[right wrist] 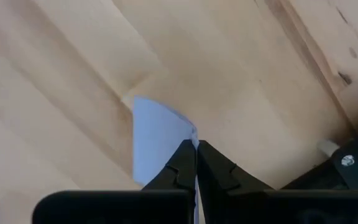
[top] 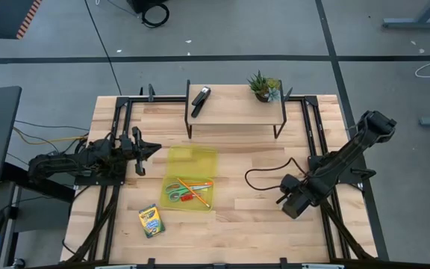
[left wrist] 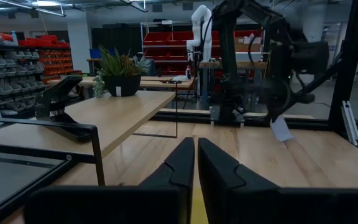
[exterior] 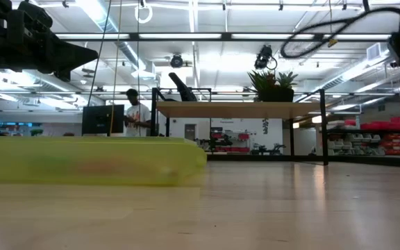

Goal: Pack school essentials
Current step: Put the gray sticky notes into the supply box

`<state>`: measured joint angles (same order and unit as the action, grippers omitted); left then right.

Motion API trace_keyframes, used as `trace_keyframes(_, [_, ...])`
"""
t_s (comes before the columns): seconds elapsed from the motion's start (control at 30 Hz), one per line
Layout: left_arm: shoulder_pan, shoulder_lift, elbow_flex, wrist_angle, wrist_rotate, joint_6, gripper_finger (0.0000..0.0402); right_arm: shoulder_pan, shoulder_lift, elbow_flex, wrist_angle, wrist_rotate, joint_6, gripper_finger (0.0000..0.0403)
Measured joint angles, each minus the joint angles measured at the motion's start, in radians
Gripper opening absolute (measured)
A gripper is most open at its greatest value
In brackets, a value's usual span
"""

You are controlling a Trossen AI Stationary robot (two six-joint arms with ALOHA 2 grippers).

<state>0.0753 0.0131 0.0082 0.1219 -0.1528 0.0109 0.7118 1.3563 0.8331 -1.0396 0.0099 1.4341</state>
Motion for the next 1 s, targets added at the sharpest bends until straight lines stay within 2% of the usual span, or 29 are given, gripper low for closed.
trace_keyframes(0.17, [0.000, 0.000, 0.000, 0.000, 0.000, 0.000, 0.0036, -0.044, -0.001, 0.062, -0.009, 0.008, -0.045, 0.0010])
trace_keyframes(0.37, [0.000, 0.000, 0.000, 0.000, 0.000, 0.000, 0.0030, -0.106, 0.006, 0.076, 0.041, 0.055, -0.134, 0.0010])
trace_keyframes(0.7, [0.000, 0.000, 0.000, 0.000, 0.000, 0.000, 0.0030, -0.263, 0.187, 0.091, 0.335, 0.029, -0.412, 0.0010])
trace_keyframes(0.83, [0.000, 0.000, 0.000, 0.000, 0.000, 0.000, 0.0035, -0.313, 0.277, 0.200, 0.331, 0.022, -0.540, 0.0010])
trace_keyframes(1.0, [0.000, 0.000, 0.000, 0.000, 0.000, 0.000, 0.0035, -0.360, 0.393, 0.413, 0.308, 0.032, -0.690, 0.0010])
